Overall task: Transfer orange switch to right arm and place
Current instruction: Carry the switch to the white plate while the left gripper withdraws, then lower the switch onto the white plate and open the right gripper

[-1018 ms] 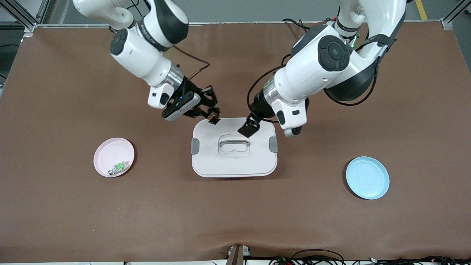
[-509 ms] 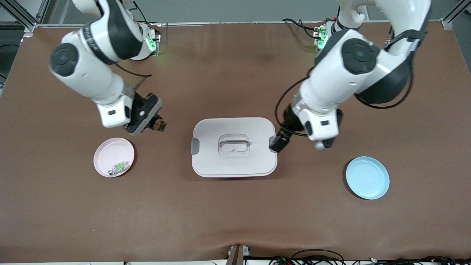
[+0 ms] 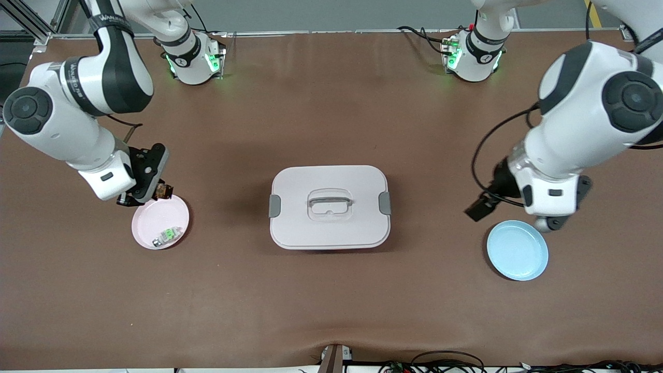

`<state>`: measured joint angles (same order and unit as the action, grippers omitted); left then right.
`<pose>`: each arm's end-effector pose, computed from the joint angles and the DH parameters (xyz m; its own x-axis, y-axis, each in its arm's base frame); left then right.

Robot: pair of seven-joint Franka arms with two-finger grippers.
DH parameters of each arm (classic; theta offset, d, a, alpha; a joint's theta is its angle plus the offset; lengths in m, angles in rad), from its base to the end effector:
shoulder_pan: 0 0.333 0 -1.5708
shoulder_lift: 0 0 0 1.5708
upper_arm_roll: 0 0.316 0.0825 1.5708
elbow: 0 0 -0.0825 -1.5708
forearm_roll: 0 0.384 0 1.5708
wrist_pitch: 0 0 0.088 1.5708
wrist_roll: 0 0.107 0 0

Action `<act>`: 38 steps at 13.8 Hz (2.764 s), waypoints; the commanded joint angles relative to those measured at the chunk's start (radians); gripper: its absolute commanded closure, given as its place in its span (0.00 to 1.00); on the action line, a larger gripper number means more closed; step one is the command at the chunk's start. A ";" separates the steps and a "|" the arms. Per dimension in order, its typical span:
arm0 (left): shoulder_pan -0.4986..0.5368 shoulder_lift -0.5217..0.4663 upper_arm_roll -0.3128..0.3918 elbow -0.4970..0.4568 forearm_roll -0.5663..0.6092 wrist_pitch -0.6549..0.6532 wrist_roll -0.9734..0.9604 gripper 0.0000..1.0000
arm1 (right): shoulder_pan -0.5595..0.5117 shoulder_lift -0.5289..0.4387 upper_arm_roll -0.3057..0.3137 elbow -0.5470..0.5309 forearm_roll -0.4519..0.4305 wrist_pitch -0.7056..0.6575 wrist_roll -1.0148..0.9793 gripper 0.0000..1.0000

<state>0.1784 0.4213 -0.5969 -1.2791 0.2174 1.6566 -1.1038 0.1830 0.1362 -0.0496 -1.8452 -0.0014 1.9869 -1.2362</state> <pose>0.6460 -0.1781 0.5451 0.7560 0.6546 -0.0024 0.6543 -0.7557 0.0284 0.5928 0.0805 0.4508 0.1988 0.9800 -0.0057 0.9800 -0.1988 0.0080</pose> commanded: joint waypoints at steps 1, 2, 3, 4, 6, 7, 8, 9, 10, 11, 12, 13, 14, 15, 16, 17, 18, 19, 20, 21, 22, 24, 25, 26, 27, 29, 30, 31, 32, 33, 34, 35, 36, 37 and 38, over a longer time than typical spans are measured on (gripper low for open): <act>0.052 -0.039 -0.004 -0.017 0.054 -0.063 0.155 0.00 | -0.060 0.002 0.019 -0.040 -0.026 0.053 -0.101 1.00; 0.087 -0.061 -0.006 -0.017 0.054 -0.080 0.223 0.00 | -0.077 -0.001 0.019 -0.075 -0.026 0.084 -0.117 1.00; 0.116 -0.068 -0.006 -0.017 0.054 -0.081 0.302 0.00 | -0.085 -0.003 0.019 -0.107 -0.026 0.119 -0.118 1.00; 0.131 -0.075 -0.006 -0.017 0.051 -0.084 0.370 0.00 | -0.086 -0.006 0.019 -0.141 -0.029 0.159 -0.124 1.00; 0.167 -0.093 -0.010 -0.017 0.048 -0.106 0.462 0.00 | -0.118 -0.006 0.019 -0.208 -0.034 0.257 -0.163 1.00; 0.187 -0.095 -0.014 -0.017 0.037 -0.106 0.498 0.00 | -0.131 -0.003 0.019 -0.238 -0.034 0.303 -0.184 1.00; 0.193 -0.105 -0.018 -0.017 0.039 -0.113 0.522 0.00 | -0.148 0.002 0.019 -0.267 -0.034 0.355 -0.204 1.00; 0.190 -0.117 -0.012 -0.019 0.037 -0.129 0.550 0.00 | -0.158 0.006 0.019 -0.300 -0.034 0.412 -0.212 1.00; 0.185 -0.128 -0.003 -0.019 0.036 -0.141 0.588 0.00 | -0.163 0.022 0.017 -0.325 -0.035 0.459 -0.216 1.00; 0.178 -0.147 0.008 -0.025 0.034 -0.144 0.629 0.00 | -0.180 0.046 0.017 -0.333 -0.043 0.495 -0.218 1.00; 0.150 -0.166 0.041 -0.035 0.033 -0.149 0.677 0.00 | -0.200 0.071 0.019 -0.336 -0.058 0.527 -0.218 1.00; 0.115 -0.186 0.086 -0.039 0.019 -0.164 0.718 0.00 | -0.209 0.088 0.019 -0.344 -0.063 0.555 -0.220 1.00; 0.078 -0.206 0.148 -0.039 -0.024 -0.175 0.758 0.00 | -0.217 0.100 0.019 -0.351 -0.063 0.581 -0.218 1.00; 0.044 -0.232 0.220 -0.051 -0.083 -0.184 0.807 0.00 | -0.220 0.118 0.019 -0.353 -0.063 0.593 -0.218 1.00; 0.005 -0.266 0.288 -0.083 -0.137 -0.184 0.853 0.00 | -0.220 0.135 0.020 -0.353 -0.063 0.608 -0.215 1.00; -0.035 -0.298 0.349 -0.120 -0.170 -0.183 0.892 0.00 | -0.218 0.155 0.020 -0.354 -0.063 0.639 -0.215 1.00; -0.081 -0.321 0.397 -0.140 -0.183 -0.182 0.906 0.00 | -0.220 0.176 0.020 -0.355 -0.063 0.670 -0.215 1.00; -0.115 -0.346 0.442 -0.163 -0.185 -0.182 0.918 0.00 | -0.221 0.193 0.020 -0.361 -0.063 0.697 -0.215 1.00; -0.132 -0.367 0.469 -0.186 -0.200 -0.181 0.958 0.00 | -0.221 0.206 0.020 -0.376 -0.063 0.734 -0.209 1.00; -0.144 -0.390 0.497 -0.206 -0.219 -0.181 1.002 0.00 | -0.221 0.220 0.019 -0.390 -0.063 0.774 -0.206 1.00; -0.172 -0.419 0.540 -0.242 -0.236 -0.176 1.027 0.00 | -0.221 0.236 0.019 -0.396 -0.062 0.805 -0.204 1.00; -0.230 -0.475 0.600 -0.301 -0.236 -0.169 1.041 0.00 | -0.227 0.264 0.020 -0.410 -0.062 0.855 -0.201 1.00; -0.241 -0.499 0.605 -0.319 -0.237 -0.169 1.041 0.00 | -0.228 0.276 0.020 -0.411 -0.062 0.875 -0.201 1.00; -0.243 -0.521 0.605 -0.339 -0.237 -0.170 1.041 0.00 | -0.229 0.282 0.019 -0.414 -0.062 0.879 -0.201 1.00; -0.247 -0.532 0.605 -0.348 -0.236 -0.169 1.041 0.00 | -0.228 0.283 0.019 -0.414 -0.062 0.879 -0.200 1.00; -0.270 -0.553 0.605 -0.355 -0.236 -0.170 1.026 0.00 | -0.228 0.287 0.020 -0.413 -0.062 0.879 -0.200 1.00; -0.272 -0.562 0.603 -0.364 -0.236 -0.170 1.024 0.00 | -0.228 0.292 0.019 -0.413 -0.062 0.882 -0.200 1.00; -0.269 -0.565 0.594 -0.362 -0.236 -0.175 1.024 0.00 | -0.228 0.295 0.020 -0.413 -0.062 0.888 -0.200 1.00; -0.267 -0.565 0.595 -0.361 -0.236 -0.179 1.021 0.00 | -0.228 0.296 0.020 -0.413 -0.060 0.888 -0.198 1.00; -0.266 -0.562 0.594 -0.361 -0.234 -0.181 1.018 0.00 | -0.228 0.298 0.020 -0.411 -0.054 0.883 -0.168 1.00; -0.266 -0.558 0.594 -0.358 -0.234 -0.181 1.018 0.00 | -0.228 0.296 0.020 -0.410 -0.055 0.877 -0.128 0.05; -0.266 -0.555 0.594 -0.355 -0.231 -0.181 1.018 0.00 | -0.224 0.295 0.020 -0.408 -0.055 0.873 -0.100 0.00; -0.266 -0.552 0.594 -0.353 -0.227 -0.181 1.018 0.00 | -0.221 0.292 0.022 -0.408 -0.054 0.871 -0.094 0.00; -0.266 -0.550 0.594 -0.352 -0.224 -0.179 1.018 0.00 | -0.220 0.286 0.025 -0.405 -0.054 0.859 -0.089 0.00; -0.267 -0.552 0.594 -0.352 -0.222 -0.179 1.018 0.00 | -0.220 0.278 0.025 -0.402 -0.054 0.837 -0.080 0.00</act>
<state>-0.0836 -0.1189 -0.0093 -1.6217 -0.0046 1.4692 -0.0811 -0.0200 0.4310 -0.0426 -2.2493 -0.0443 2.8509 -1.3486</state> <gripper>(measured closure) 0.000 0.229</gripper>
